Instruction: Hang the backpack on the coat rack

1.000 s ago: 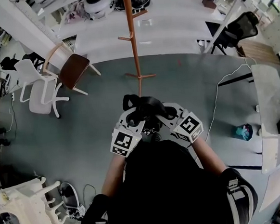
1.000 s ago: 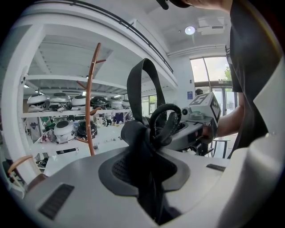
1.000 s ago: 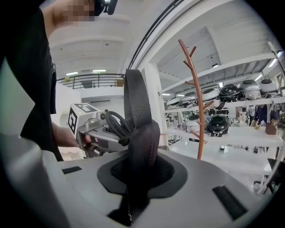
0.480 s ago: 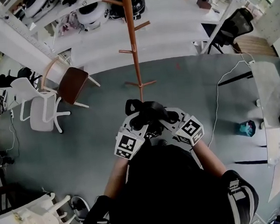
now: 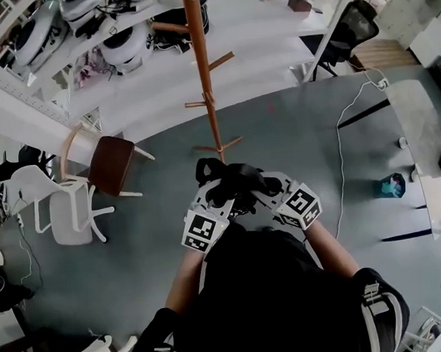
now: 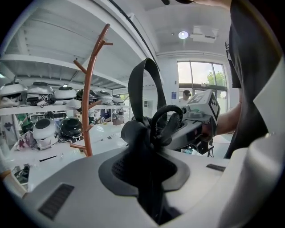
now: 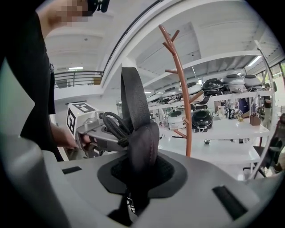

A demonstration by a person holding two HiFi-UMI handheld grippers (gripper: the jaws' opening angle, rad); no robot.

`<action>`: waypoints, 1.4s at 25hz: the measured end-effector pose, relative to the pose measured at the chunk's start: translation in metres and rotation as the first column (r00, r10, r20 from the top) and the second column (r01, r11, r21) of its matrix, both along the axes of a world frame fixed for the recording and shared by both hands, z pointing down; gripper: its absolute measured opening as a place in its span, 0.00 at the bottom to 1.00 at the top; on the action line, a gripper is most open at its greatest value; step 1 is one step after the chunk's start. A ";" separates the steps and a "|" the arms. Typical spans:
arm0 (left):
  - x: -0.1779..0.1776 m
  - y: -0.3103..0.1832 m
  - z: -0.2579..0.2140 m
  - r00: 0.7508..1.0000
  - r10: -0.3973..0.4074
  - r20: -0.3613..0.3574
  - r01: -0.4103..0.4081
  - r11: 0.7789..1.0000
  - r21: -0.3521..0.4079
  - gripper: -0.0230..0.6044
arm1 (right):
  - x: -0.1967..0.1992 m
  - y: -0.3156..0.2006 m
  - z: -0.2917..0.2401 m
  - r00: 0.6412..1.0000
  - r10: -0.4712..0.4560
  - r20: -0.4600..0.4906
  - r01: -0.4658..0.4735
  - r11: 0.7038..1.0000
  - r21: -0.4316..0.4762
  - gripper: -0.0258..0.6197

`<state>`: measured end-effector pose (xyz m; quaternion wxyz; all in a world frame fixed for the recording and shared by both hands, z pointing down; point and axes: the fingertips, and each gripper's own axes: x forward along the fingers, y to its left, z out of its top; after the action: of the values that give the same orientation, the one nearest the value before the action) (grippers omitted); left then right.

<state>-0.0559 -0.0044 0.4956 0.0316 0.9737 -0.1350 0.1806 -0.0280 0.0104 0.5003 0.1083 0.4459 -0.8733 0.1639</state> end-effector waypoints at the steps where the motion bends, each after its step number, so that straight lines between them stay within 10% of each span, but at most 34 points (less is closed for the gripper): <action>1: -0.001 -0.006 0.000 1.000 0.012 0.000 -0.012 1.000 -0.001 0.18 | -0.001 -0.006 0.000 1.000 0.010 -0.003 -0.010 1.000 0.000 0.17; 16: -0.007 -0.089 0.007 0.996 0.082 0.024 -0.082 0.996 -0.025 0.18 | -0.008 -0.088 0.008 0.997 0.074 0.011 -0.074 0.997 -0.016 0.17; 35: 0.067 -0.196 0.040 0.978 -0.200 0.055 0.205 0.975 -0.092 0.18 | 0.070 -0.201 0.037 0.984 -0.174 0.032 0.176 0.982 -0.064 0.17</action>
<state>0.0109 -0.2008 0.5353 0.0940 0.9479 -0.2253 0.2049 0.0419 -0.1908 0.5371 0.1255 0.3612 -0.9046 0.1885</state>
